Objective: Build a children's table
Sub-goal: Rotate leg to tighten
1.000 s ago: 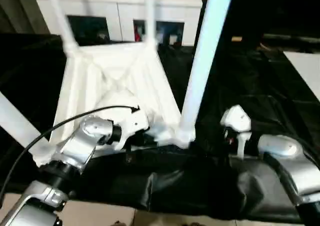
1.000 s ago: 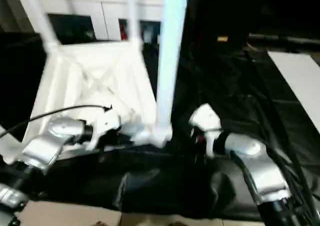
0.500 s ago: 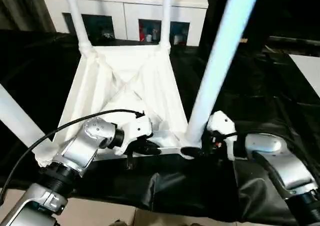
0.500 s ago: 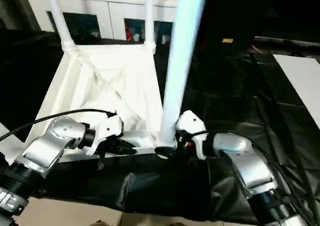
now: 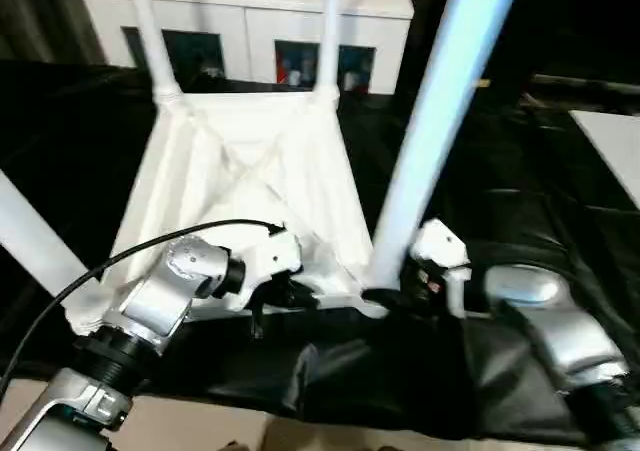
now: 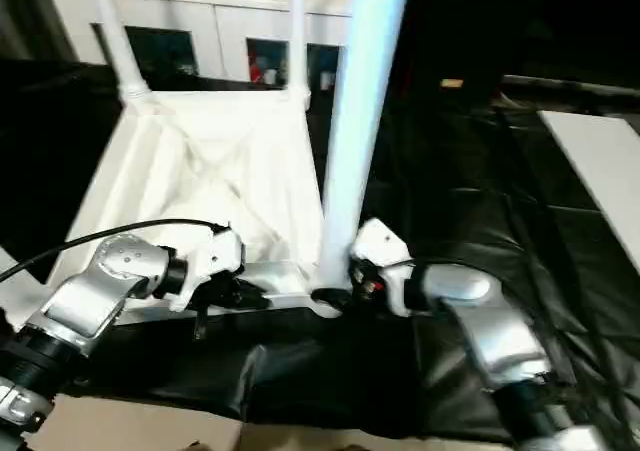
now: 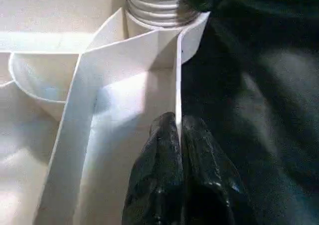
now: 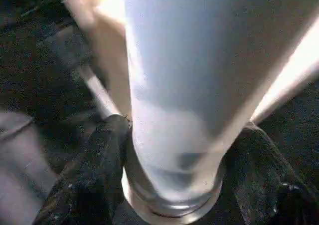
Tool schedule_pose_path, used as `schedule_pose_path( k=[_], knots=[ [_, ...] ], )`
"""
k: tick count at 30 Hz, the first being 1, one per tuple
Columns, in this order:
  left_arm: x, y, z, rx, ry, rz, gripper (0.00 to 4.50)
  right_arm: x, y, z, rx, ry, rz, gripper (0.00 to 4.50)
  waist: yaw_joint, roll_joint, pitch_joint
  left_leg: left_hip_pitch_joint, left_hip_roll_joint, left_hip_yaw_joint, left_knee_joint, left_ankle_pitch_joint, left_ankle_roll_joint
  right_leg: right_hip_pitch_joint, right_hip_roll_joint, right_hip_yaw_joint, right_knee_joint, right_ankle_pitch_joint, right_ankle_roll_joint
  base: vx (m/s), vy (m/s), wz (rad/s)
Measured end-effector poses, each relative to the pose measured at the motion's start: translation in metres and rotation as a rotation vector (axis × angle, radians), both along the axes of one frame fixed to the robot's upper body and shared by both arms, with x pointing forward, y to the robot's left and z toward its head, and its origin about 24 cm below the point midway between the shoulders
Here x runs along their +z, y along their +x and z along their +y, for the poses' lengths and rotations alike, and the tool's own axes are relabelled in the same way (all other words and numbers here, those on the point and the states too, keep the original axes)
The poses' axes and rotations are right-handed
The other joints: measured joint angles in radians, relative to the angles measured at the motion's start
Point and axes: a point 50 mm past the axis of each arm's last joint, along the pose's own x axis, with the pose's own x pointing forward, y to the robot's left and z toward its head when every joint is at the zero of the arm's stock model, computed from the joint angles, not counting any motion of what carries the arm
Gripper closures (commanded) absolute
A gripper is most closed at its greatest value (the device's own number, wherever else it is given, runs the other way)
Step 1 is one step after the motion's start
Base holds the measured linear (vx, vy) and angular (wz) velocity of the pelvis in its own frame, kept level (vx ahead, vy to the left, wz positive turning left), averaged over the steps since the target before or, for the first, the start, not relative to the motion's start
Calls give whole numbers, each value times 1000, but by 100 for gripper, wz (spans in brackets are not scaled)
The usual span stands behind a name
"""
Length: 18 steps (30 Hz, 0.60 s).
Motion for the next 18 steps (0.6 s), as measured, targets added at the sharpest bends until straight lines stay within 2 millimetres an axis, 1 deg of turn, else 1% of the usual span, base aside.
schedule_pose_path(
  k=[4, 5, 6, 7, 9, 11, 13, 14, 15, 16, 17, 18],
  knots=[
    [-4, 11, -16, 120, -30, -14, 450, -6, 15, 9, -266, 63, 14, 197, -17, -2, 0, 1, 0, -1, 2, 0, 0, -1, 0, 0, -1, 0, 1, 0, 0, 0],
    [-5, 14, -20, 147, -30, -16, 450, -8, 18, 14, -329, 79, 21, 197, -17, -3, -1, 2, 0, -1, 2, 0, 0, 0, 0, 0, -1, 0, 1, 0, 0, 0],
    [-6, 19, -28, 191, -28, -19, 450, -10, 23, 20, -429, 81, 21, 197, -19, -4, -1, 5, -1, -1, 2, 0, -1, 0, 0, 0, -1, 0, 1, 0, 0, 0],
    [-7, 22, -33, 224, -28, -27, 450, -10, 27, 25, -494, 80, 23, 197, -20, -4, -1, 8, -1, -2, 2, 0, -1, -1, 0, 0, -1, -1, 1, 0, 0, 0],
    [-8, 29, -49, 295, -30, -39, 450, -10, 37, 31, -639, 63, 20, 197, -18, -3, -2, 8, -2, -2, 2, 0, -1, 0, -1, 0, -3, -1, 1, 0, 0, 0],
    [-11, 33, -65, 363, -40, -47, 450, -10, 45, 35, -748, 27, 8, 197, -13, -2, -2, 8, -3, -2, 2, 0, 0, 1, -1, 0, -6, -1, 1, 0, 0, 0],
    [-12, 36, -76, 389, -36, -63, 450, -11, 51, 35, -793, -12, -8, 197, -10, 3, -3, 8, -3, -2, -1, 0, 0, 5, -1, -1, -17, -1, 1, 0, 0, 0],
    [-12, 36, -77, 392, -35, -69, 450, -11, 52, 35, -797, -16, -13, 197, -11, 4, -3, 8, -3, -2, -2, 0, 0, 7, -1, -1, -22, -1, 1, 0, 0, 0],
    [-12, 36, -79, 387, -36, -76, 450, -11, 53, 34, -795, 0, -23, 163, -11, 5, -3, 8, -3, -2, -3, 0, 0, 9, -1, -1, -26, -1, 1, 0, 0, 0],
    [-12, 36, -79, 383, -35, -81, 450, -12, 51, 33, -794, 10, -32, 142, -10, 6, -3, 7, -3, -1, -3, 0, 0, 9, -1, -1, -27, -1, 1, 0, 0, 0],
    [-12, 36, -80, 379, -36, -86, 450, -12, 51, 32, -795, 18, -41, 128, -9, 7, -3, 6, -4, -1, -3, 0, 0, 9, -2, -1, -28, 0, 1, 0, 0, 0],
    [-12, 37, -80, 381, -32, -99, 450, -11, 50, 32, -785, 31, -53, 128, -10, 7, -3, 6, -4, 0, -3, 0, 0, 9, -2, 0, -28, 0, 1, 0, 0, 0]
  ],
)
